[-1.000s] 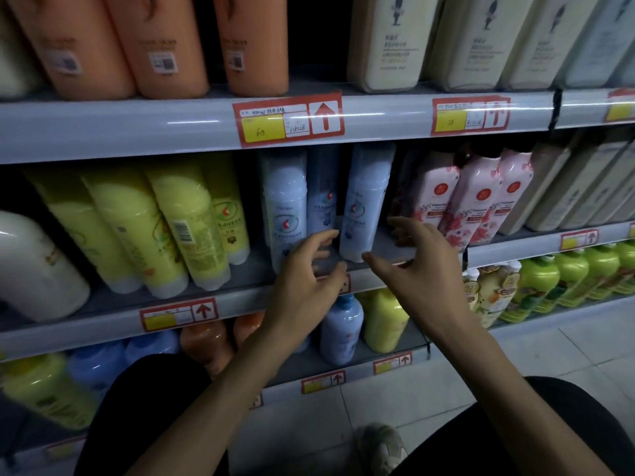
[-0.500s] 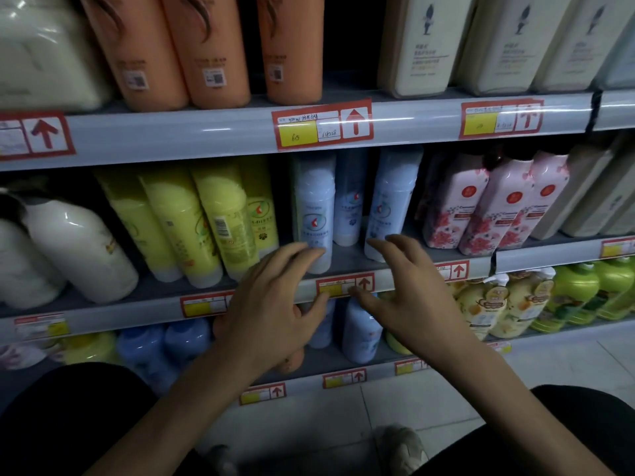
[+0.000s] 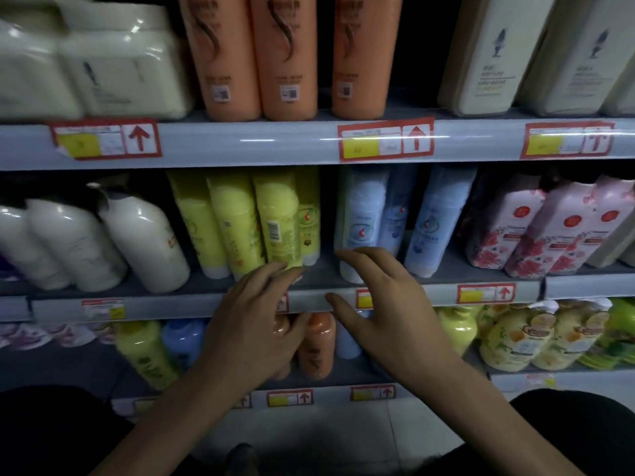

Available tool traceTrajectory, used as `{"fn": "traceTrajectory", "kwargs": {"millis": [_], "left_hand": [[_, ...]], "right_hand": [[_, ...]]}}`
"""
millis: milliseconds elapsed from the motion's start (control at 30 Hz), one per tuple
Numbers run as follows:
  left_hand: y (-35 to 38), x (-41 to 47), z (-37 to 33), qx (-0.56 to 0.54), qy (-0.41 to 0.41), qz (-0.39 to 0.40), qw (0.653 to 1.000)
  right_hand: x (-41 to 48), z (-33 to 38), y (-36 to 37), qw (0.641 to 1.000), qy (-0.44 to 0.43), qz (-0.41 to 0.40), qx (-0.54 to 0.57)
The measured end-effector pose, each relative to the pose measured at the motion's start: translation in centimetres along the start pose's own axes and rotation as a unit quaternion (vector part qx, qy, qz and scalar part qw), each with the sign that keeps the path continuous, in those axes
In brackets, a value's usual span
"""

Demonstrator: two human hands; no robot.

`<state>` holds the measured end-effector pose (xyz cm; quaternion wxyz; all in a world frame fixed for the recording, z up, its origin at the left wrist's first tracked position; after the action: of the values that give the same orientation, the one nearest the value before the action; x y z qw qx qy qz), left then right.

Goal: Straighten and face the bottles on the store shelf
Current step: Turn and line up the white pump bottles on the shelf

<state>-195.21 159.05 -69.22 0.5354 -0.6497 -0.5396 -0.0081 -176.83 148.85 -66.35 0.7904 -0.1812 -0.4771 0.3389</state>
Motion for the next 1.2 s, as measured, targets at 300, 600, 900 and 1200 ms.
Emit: {"fn": "traceTrajectory", "kwargs": {"millis": [300,600,900,1200], "left_hand": [[-3.3,-1.3,4.4,0.024,-0.06,-0.024,0.998],[-7.8,-1.2,8.3,-0.007,-0.134,-0.085,0.987],[-9.5,-4.9,17.9,-0.07,-0.284,-0.177,0.94],[-11.7,-3.4,24.0,-0.1,-0.328,-0.216,0.914]], "right_hand": [[1.1,3.5,6.0,0.997,-0.036,0.025,0.065],[1.1,6.8,10.9,0.987,-0.08,0.11,0.091],[0.2,12.7,18.2,0.977,-0.084,0.131,0.145],[2.2,17.3,25.4,0.979,-0.042,0.114,0.166]]}}
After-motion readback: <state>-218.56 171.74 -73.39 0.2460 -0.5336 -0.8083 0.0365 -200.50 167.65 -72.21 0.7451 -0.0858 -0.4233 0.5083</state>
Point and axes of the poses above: each hand's wrist, its own x-axis towards the middle knuckle, its own y-axis out of the palm, z = x × y, the point moved 1 cm from there along x, towards the middle knuckle, and after that the axes turned 14 degrees about -z, right-handed, at the moved point
